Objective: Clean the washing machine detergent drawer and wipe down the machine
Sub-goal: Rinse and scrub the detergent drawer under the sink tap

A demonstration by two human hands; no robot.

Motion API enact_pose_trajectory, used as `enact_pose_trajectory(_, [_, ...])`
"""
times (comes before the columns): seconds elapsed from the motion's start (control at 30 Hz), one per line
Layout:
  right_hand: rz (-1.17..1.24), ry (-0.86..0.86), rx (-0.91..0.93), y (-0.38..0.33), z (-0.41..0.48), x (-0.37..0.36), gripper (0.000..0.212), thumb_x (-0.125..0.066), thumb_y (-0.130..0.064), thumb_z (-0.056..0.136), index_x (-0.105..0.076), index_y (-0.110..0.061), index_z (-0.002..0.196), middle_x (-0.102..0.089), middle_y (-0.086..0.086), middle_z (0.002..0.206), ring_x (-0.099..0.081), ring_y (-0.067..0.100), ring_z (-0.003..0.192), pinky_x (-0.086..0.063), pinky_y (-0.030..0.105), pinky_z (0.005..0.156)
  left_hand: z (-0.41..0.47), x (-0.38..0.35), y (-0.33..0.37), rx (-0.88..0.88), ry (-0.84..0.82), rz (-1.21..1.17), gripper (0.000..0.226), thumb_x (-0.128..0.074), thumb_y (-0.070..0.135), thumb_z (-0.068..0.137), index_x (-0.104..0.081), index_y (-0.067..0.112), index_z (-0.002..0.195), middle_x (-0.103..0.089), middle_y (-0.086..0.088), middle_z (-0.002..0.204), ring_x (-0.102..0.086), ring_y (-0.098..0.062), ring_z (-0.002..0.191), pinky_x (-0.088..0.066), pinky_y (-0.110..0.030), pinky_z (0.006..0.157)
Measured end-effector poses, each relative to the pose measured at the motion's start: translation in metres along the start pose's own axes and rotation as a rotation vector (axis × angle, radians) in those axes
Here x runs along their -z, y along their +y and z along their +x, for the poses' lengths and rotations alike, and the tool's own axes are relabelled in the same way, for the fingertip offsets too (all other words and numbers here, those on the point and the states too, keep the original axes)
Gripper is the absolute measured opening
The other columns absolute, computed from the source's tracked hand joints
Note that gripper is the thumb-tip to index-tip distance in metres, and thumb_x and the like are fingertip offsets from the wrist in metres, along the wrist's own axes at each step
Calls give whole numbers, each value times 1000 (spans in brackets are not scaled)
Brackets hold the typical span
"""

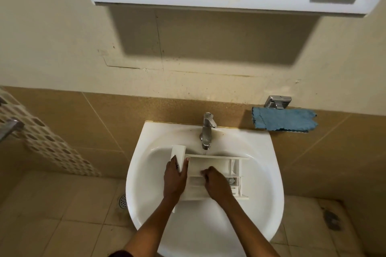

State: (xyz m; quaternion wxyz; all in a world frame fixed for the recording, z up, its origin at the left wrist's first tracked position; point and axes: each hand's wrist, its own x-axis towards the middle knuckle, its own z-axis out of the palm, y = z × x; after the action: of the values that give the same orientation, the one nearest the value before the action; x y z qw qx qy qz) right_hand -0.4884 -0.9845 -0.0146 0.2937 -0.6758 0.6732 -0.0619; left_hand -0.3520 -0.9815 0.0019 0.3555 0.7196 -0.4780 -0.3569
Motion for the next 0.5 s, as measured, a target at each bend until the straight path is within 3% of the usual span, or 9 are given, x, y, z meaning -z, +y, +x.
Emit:
enact_pose_trajectory(0.1, [-199,-22,-238,25,1,14,31,-38,-11,94,-55,-5,120,-47,9,134,-52,25,120,-44,32,93,1,0,-1,-3,5,3,50,-49,42,91,-50,8,127,-59,-12,117,-56,-27,110,-45,-40,99])
enact_pose_trajectory(0.17, [-208,-21,-169,13,4,14,31,-39,-11,93,-56,-6,118,-50,9,130,-53,25,117,-44,32,93,1,-1,-1,-2,7,10,51,-49,42,92,-48,8,129,-58,-13,119,-55,-27,111,-44,-40,100])
enact_pose_trajectory(0.27, [-83,-41,87,-9,1,-2,34,-36,-8,94,-58,-7,120,-55,11,121,-57,29,111,-46,34,93,1,-2,-1,-4,9,21,52,-48,42,91,-48,6,129,-59,-13,118,-55,-28,111,-45,-40,99])
enact_pose_trajectory(0.33, [-39,-28,109,-4,-5,-1,40,-28,-12,97,-57,-10,124,-55,9,123,-57,28,113,-45,33,95,1,-2,-1,-10,2,20,53,-47,42,91,-48,6,130,-59,-13,118,-55,-27,111,-45,-39,99])
enact_pose_trajectory(0.4, [-133,18,-37,15,-4,9,47,-18,-16,94,-56,-8,121,-54,8,127,-56,25,115,-45,31,93,1,-2,-1,-11,-2,21,53,-47,41,92,-46,6,132,-57,-13,121,-54,-27,113,-44,-40,101])
enact_pose_trajectory(0.5, [-204,-9,-227,23,1,16,32,-35,-15,96,-54,-4,120,-53,10,120,-54,26,117,-45,31,92,2,-2,-3,-10,10,17,52,-47,40,92,-46,6,132,-57,-13,122,-54,-28,114,-43,-40,101])
